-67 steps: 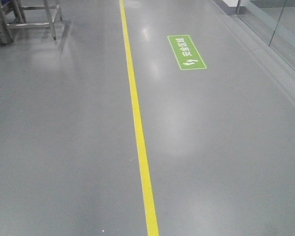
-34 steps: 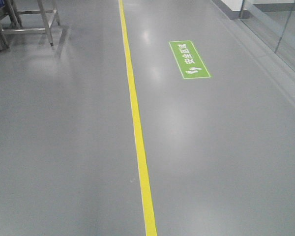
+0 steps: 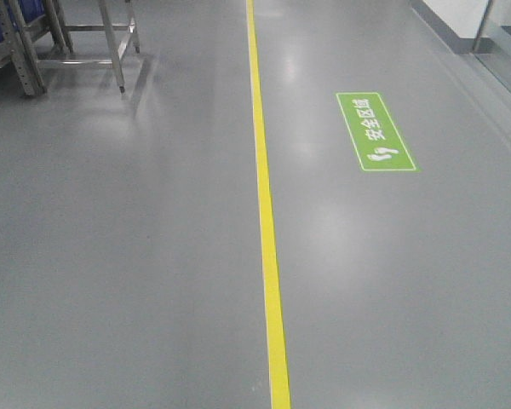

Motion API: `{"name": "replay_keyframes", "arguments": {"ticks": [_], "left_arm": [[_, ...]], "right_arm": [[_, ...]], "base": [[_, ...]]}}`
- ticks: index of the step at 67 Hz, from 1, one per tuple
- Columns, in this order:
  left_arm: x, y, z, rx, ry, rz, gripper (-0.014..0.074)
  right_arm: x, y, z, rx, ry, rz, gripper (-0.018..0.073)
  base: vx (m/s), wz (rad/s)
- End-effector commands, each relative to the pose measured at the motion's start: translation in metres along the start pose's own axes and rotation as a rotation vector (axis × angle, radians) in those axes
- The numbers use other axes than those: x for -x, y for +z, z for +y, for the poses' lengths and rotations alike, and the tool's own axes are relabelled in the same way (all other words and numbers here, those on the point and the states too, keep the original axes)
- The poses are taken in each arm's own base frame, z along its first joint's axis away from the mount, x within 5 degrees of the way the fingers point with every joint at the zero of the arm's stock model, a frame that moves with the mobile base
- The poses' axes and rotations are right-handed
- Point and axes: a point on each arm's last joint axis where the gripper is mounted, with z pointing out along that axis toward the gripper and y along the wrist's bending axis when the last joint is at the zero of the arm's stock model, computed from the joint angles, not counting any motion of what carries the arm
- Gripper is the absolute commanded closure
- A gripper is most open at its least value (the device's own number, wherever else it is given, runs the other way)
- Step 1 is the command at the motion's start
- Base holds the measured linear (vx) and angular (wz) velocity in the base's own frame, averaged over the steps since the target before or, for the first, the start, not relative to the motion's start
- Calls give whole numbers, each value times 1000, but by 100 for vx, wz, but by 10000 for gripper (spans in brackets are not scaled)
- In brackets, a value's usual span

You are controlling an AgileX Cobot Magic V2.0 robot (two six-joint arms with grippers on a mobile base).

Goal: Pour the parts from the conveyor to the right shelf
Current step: 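Turn and drive the base down the aisle along the yellow line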

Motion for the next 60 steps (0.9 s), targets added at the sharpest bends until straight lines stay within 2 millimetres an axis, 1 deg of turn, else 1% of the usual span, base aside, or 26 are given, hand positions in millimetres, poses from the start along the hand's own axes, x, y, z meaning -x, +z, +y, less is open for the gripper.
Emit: {"name": "replay_keyframes", "arguments": {"ticks": [1,24,60], "left_arm": [[-1,0,0,-10,-16,-62,603],[-1,0,0,-10,-16,-62,603],[-1,0,0,-10,-16,-62,603]], "right_arm": [[16,-1,-2,-16,-12,-98,564],[16,-1,-2,-16,-12,-98,564],[16,-1,-2,-16,-12,-98,564]], "base": [[59,16],[63,5],[70,-2]]}}
